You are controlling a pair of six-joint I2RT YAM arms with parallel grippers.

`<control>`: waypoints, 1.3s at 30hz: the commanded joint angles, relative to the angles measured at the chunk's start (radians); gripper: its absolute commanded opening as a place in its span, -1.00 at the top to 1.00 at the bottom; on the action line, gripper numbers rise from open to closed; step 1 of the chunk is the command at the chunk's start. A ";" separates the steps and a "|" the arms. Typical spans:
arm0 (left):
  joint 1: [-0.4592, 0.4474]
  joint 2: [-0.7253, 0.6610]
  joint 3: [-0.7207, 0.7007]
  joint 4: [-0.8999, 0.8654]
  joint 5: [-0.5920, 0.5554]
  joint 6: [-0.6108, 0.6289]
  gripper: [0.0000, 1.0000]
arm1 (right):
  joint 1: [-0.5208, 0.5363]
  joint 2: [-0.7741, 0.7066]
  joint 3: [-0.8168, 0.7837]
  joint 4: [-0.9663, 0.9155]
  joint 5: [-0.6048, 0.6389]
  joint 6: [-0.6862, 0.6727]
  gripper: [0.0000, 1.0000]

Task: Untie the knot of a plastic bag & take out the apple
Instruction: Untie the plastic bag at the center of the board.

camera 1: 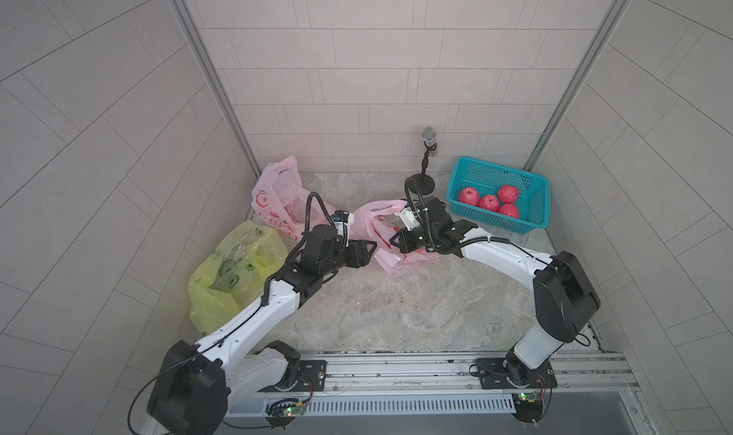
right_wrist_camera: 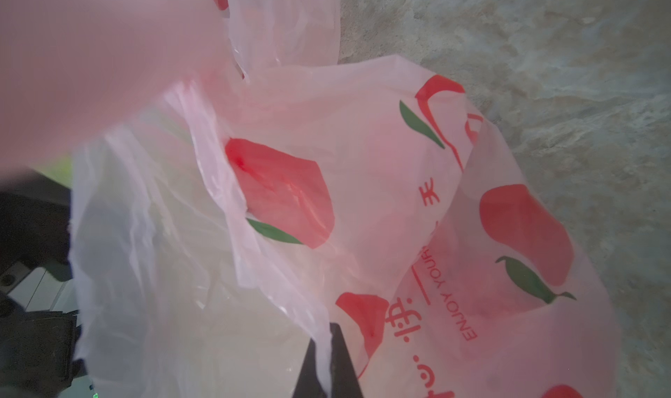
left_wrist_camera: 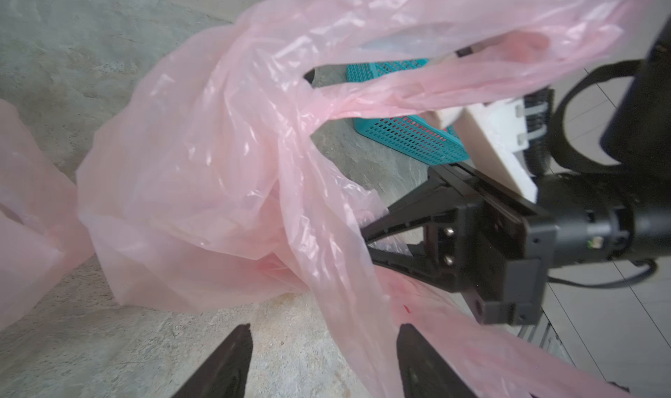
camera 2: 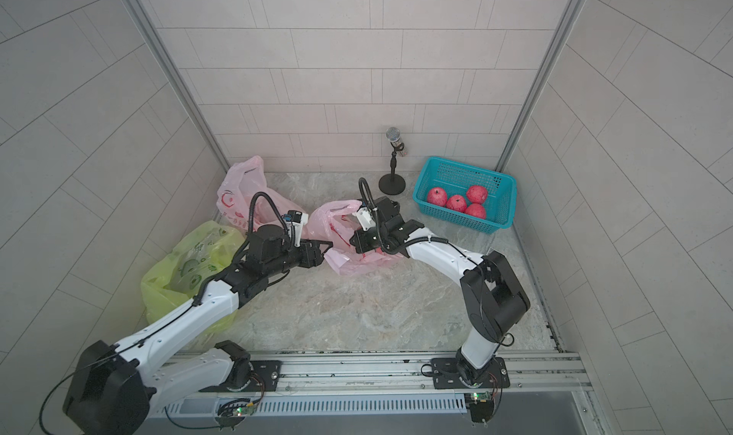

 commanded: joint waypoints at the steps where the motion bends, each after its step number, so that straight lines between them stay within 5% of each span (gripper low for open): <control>1: -0.003 0.083 0.016 0.154 -0.015 -0.070 -0.40 | 0.000 -0.056 -0.005 0.001 0.000 -0.002 1.00; 6: -0.005 0.222 0.068 0.209 0.006 -0.081 -0.26 | -0.002 -0.084 -0.019 -0.016 0.014 -0.012 1.00; 19: -0.005 0.388 0.191 0.313 0.113 -0.155 1.00 | -0.035 -0.115 -0.024 -0.045 0.044 0.017 1.00; 26: 0.053 0.318 0.191 0.140 0.109 -0.089 1.00 | -0.128 -0.154 -0.020 -0.056 0.066 0.099 1.00; 39: 0.398 0.199 0.249 -0.439 0.123 0.191 1.00 | -0.350 -0.237 -0.099 -0.155 0.104 0.141 1.00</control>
